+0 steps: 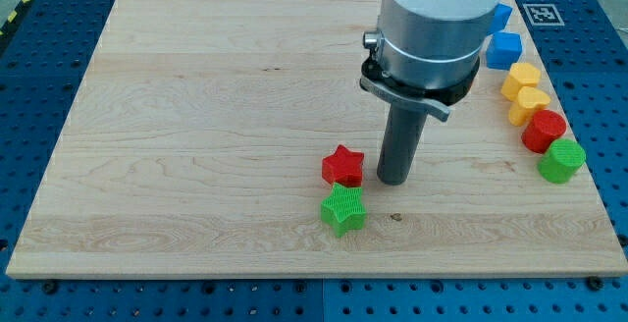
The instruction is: Place your arm to the right of the green star
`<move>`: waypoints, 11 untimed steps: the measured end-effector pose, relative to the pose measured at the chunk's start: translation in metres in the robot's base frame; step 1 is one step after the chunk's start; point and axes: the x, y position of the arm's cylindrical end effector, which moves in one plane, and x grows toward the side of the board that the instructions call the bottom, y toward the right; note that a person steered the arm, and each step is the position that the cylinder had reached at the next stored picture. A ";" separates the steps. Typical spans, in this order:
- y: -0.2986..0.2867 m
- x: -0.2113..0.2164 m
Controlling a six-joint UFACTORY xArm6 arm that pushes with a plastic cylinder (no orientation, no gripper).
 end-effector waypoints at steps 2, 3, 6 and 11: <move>0.000 -0.011; 0.000 -0.013; 0.000 -0.021; 0.056 0.000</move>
